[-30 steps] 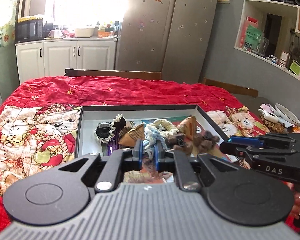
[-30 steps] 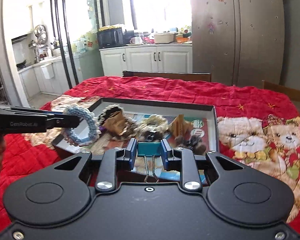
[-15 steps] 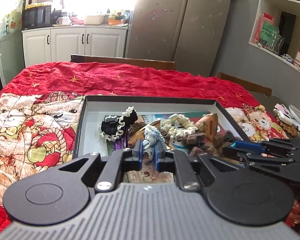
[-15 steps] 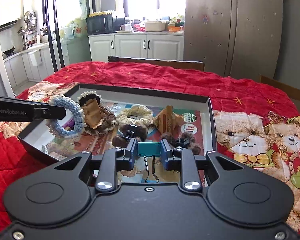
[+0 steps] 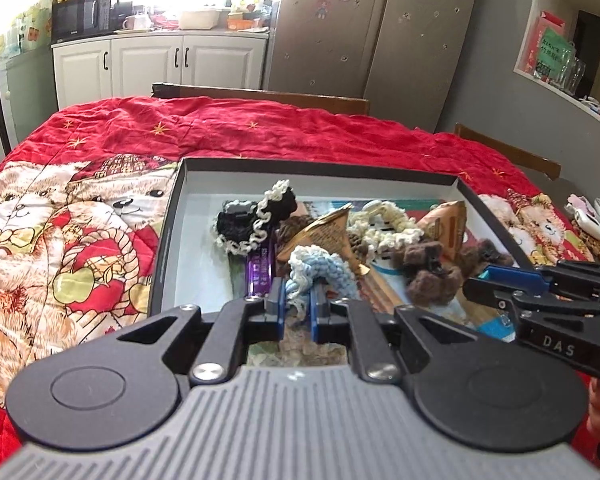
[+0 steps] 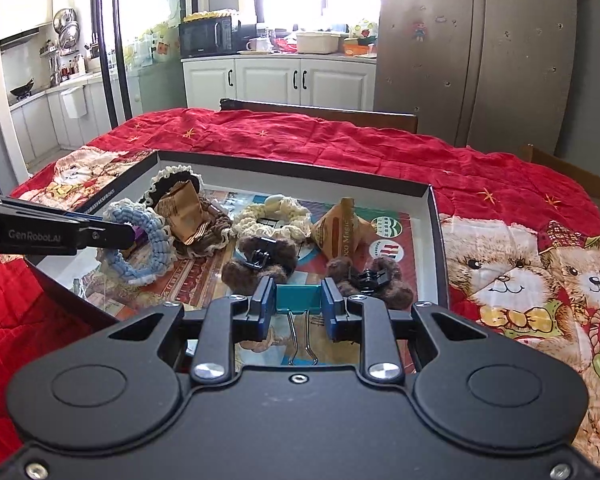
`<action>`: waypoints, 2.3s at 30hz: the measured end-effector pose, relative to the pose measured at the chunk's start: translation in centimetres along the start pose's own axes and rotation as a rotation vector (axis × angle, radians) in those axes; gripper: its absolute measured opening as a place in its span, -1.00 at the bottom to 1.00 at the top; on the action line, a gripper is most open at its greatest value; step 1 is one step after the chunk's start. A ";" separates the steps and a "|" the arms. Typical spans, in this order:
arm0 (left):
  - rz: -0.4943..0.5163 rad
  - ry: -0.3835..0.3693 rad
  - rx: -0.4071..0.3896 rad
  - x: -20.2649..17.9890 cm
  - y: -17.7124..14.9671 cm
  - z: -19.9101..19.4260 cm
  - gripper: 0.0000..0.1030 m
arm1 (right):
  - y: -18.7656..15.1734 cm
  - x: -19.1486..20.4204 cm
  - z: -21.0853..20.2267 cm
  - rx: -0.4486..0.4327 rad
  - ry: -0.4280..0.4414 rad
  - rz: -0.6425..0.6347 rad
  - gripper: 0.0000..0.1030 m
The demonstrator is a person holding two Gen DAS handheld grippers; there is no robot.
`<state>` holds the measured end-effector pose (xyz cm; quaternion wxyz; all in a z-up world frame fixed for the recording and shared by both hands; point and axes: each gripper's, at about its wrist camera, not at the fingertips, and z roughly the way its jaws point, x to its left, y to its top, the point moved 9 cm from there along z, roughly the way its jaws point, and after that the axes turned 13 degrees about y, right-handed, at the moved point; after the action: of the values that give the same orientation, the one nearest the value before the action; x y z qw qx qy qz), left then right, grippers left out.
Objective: Organize objects
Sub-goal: 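Lower the blue scrunchie with the left tool while the right tool lowers the binder clip into the box, then open the left tool releasing the scrunchie while the right tool releases the teal binder clip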
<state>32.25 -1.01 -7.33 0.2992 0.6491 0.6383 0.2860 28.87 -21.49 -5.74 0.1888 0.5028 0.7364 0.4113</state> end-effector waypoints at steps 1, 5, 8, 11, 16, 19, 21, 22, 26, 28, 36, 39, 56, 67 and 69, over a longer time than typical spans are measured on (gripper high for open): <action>0.000 0.003 0.003 0.1 -0.1 0.1 -0.72 | -0.1 0.0 0.1 0.004 -0.001 -0.004 -0.53; 0.012 0.016 0.014 0.1 -0.3 0.6 -0.72 | -0.3 0.1 0.6 0.022 0.000 -0.013 -0.53; 0.026 0.025 0.010 0.0 -0.4 0.7 -0.71 | -0.5 0.1 1.0 0.037 -0.001 -0.018 -0.53; 0.033 0.030 0.011 -0.1 -0.5 0.7 -0.71 | -0.8 0.1 1.3 0.052 -0.004 -0.022 -0.53; 0.053 0.042 0.002 -0.3 -0.5 0.5 -0.71 | -1.0 0.0 1.6 0.071 -0.006 -0.023 -0.53; 0.075 0.056 -0.009 -0.5 -0.6 0.5 -0.70 | -1.1 -0.1 1.8 0.076 -0.006 -0.022 -0.53; 0.083 0.061 -0.013 -0.6 -0.6 0.5 -0.69 | -1.1 -0.1 1.8 0.078 -0.006 -0.021 -0.53; 0.087 0.062 -0.014 -0.6 -0.6 0.5 -0.69 | -1.1 -0.1 1.8 0.078 -0.005 -0.021 -0.53; 0.096 0.069 -0.019 -0.7 -0.6 0.5 -0.68 | -1.0 -0.1 1.8 0.078 -0.004 -0.019 -0.53; 0.096 0.070 -0.019 -0.7 -0.6 0.4 -0.67 | -1.1 -0.1 1.8 0.078 -0.004 -0.019 -0.53; 0.096 0.069 -0.019 -0.7 -0.6 0.4 -0.62 | -1.1 0.0 1.9 0.079 0.000 -0.012 -0.52; 0.094 0.070 -0.018 -0.7 -0.6 0.4 -0.53 | -1.1 0.0 1.9 0.080 0.000 -0.012 -0.52; 0.089 0.064 -0.015 -0.9 -0.5 0.5 -0.24 | -1.0 0.0 2.0 0.102 0.001 -0.013 -0.49; 0.087 0.057 -0.025 -0.9 -0.4 0.0 0.06 | -0.5 -0.2 1.4 0.077 -0.005 -0.005 -0.36; 0.083 0.055 -0.031 -0.9 -0.2 -0.2 0.07 | -0.3 -0.1 1.1 0.069 -0.003 -0.007 -0.36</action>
<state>31.91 -1.91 -7.34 0.2793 0.6620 0.6145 0.3258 29.51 -21.12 -6.65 0.1740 0.5070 0.7517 0.3843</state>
